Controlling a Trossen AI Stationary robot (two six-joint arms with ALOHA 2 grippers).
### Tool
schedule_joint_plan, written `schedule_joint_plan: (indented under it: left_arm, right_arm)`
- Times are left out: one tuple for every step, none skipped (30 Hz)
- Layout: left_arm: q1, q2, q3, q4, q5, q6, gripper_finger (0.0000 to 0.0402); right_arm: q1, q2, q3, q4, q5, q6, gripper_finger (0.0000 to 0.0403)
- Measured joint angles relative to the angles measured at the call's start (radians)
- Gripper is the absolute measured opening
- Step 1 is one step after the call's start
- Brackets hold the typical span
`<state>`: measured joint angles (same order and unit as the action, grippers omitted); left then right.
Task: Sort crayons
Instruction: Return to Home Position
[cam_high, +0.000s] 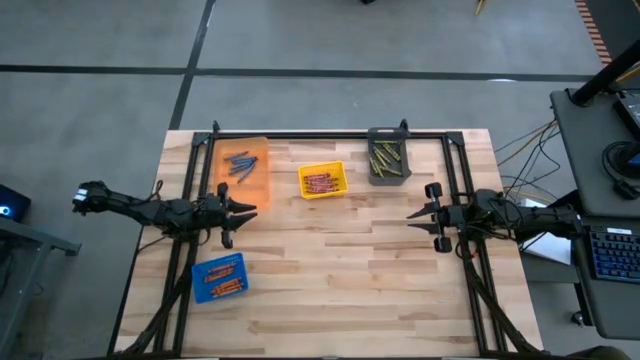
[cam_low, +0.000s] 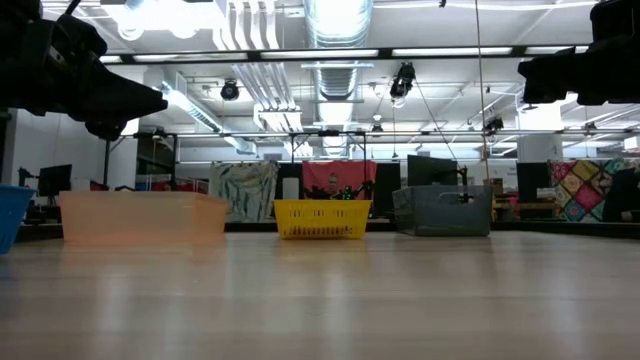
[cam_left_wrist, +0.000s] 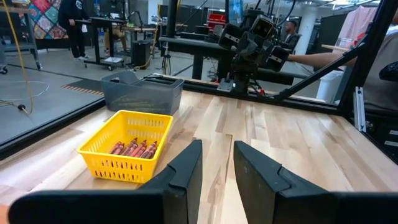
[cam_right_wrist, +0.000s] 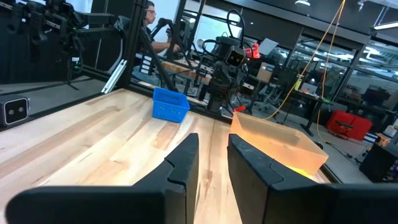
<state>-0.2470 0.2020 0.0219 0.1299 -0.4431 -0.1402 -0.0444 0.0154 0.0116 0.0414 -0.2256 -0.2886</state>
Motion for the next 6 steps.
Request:
schedule_joint_plan:
  left_arm:
    - [0.000,0.000,0.000,0.000,0.000,0.000,0.0075]
    - [0.000,0.000,0.000,0.000,0.000,0.000,0.0075]
    - [0.000,0.000,0.000,0.000,0.000,0.000,0.0075]
    - [0.000,0.000,0.000,0.000,0.000,0.000,0.0075]
    - [0.000,0.000,0.000,0.000,0.000,0.000,0.0075]
    - [0.000,0.000,0.000,0.000,0.000,0.000,0.0075]
  right_arm:
    - [0.000,0.000,0.000,0.000,0.000,0.000,0.0076]
    - [0.000,0.000,0.000,0.000,0.000,0.000,0.0077]
    - [0.000,0.000,0.000,0.000,0.000,0.000,0.0079]
    - [0.000,0.000,0.000,0.000,0.000,0.000,0.0080]
    - [0.000,0.000,0.000,0.000,0.000,0.000,0.0081]
    - [0.000,0.000,0.000,0.000,0.000,0.000,0.0082]
